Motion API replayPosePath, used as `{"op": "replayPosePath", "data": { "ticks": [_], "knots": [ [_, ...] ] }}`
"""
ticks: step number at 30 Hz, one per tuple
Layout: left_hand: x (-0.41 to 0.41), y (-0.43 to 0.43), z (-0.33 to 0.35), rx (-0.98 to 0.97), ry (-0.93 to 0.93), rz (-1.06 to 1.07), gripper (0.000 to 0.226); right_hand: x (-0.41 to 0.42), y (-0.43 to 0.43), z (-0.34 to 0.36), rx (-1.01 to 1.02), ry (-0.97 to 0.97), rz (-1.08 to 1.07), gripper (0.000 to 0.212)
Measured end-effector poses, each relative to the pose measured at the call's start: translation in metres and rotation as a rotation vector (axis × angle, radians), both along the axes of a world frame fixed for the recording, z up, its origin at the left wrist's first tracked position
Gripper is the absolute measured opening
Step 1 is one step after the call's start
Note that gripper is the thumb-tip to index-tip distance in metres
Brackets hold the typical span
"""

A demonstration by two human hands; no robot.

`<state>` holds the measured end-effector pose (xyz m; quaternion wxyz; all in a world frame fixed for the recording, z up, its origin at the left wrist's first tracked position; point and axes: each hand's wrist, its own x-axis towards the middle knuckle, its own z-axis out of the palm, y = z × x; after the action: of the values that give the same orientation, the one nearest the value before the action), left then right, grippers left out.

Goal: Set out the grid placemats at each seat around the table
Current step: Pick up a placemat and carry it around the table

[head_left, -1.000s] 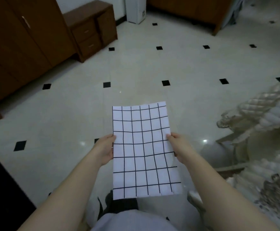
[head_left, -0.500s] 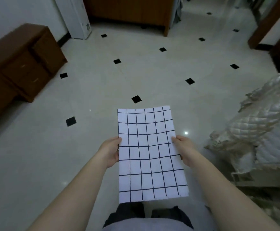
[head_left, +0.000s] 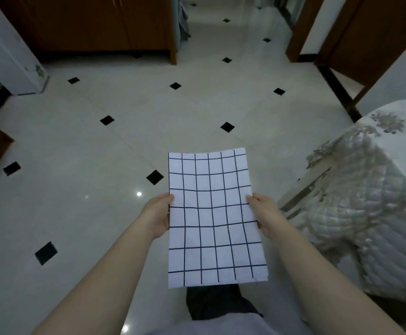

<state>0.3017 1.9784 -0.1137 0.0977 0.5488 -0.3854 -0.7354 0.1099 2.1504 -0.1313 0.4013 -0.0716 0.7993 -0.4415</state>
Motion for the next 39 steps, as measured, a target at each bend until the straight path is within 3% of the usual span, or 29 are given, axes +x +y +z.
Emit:
{"op": "replayPosePath", "data": {
  "ticks": [6,15,24,30,35,39],
  "knots": [
    [-0.132,-0.083,0.01,-0.025,0.004,-0.09,0.025,-0.113,-0.06,-0.002,-0.036,-0.049,-0.14,0.031],
    [-0.317,-0.151,0.031,-0.048,0.015,-0.29,0.024,-0.258,-0.101,0.007,-0.046,-0.012,-0.313,0.065],
    [-0.521,-0.203,0.021,-0.036,0.016,-0.558,0.021,-0.397,-0.128,-0.002,0.041,0.002,-0.477,0.047],
    [-0.656,-0.228,0.029,-0.012,0.002,-0.804,0.025,-0.478,-0.146,0.015,0.088,0.036,-0.728,0.045],
    [-0.756,-0.217,0.045,-0.046,0.023,-1.029,0.024,-0.524,-0.142,0.03,0.0,0.008,-0.953,0.055],
    [-0.823,-0.178,0.05,-0.056,0.037,-1.215,0.023,-0.548,-0.111,0.039,0.014,0.04,-1.122,0.041]
  ]
}}
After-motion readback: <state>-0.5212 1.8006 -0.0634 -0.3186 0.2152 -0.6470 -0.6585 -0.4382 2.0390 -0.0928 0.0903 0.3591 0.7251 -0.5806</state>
